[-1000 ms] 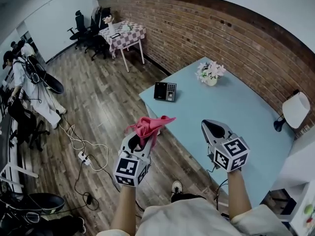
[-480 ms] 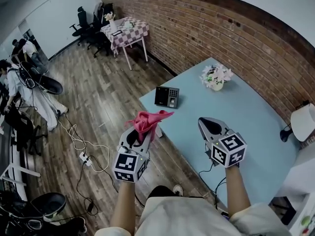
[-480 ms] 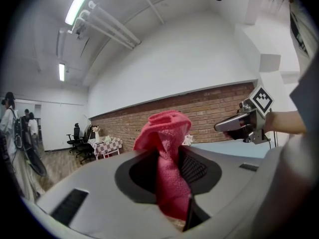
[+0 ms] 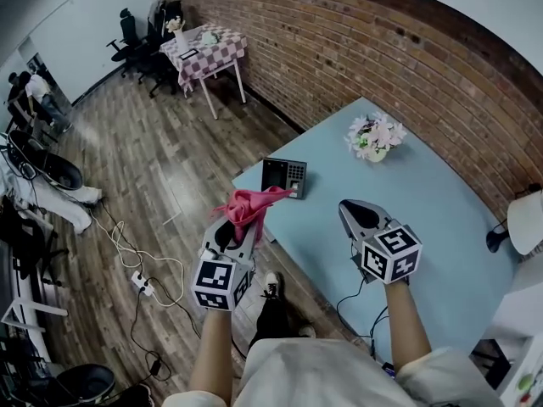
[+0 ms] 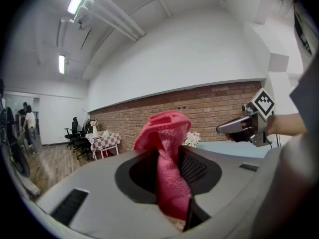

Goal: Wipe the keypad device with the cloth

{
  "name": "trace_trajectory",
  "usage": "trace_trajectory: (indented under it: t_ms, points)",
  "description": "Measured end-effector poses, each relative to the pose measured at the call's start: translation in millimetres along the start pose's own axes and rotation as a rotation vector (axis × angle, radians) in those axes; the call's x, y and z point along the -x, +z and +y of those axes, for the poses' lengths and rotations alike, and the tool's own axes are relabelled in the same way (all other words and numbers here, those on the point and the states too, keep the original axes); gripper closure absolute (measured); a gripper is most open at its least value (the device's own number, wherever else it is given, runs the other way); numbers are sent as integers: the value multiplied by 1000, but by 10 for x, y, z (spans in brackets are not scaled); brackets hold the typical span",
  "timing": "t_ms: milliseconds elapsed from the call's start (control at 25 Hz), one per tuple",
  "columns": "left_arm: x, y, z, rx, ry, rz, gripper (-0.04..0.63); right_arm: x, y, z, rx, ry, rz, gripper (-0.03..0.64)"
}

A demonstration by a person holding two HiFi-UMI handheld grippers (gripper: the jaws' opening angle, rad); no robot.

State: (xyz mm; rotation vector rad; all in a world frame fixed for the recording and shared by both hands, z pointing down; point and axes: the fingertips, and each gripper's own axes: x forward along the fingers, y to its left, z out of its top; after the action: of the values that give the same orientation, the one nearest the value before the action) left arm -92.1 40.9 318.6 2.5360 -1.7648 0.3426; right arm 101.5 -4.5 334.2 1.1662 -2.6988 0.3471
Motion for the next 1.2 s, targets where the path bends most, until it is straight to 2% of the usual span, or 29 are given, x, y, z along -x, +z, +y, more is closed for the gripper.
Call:
trace_trajectory:
  t_ms: [280, 400, 720, 1000, 1200]
  points:
    - [-602, -122, 455, 11, -47, 30, 463, -671, -68, -280, 20, -49, 66, 580]
    - [-890, -191, 670, 28, -61, 44, 463, -994, -104, -364, 18, -51, 96, 540]
    - [-1686, -396, 1076, 70, -112, 74, 462, -1737, -282, -570, 17, -54, 180, 538]
    - [-2331, -758, 1248, 112, -159, 137, 462, -2375, -582, -915, 51, -45, 283, 538]
    - [-2612, -1002, 1237, 113, -206, 176, 459, -2749, -823, -1161, 40, -35, 347, 538]
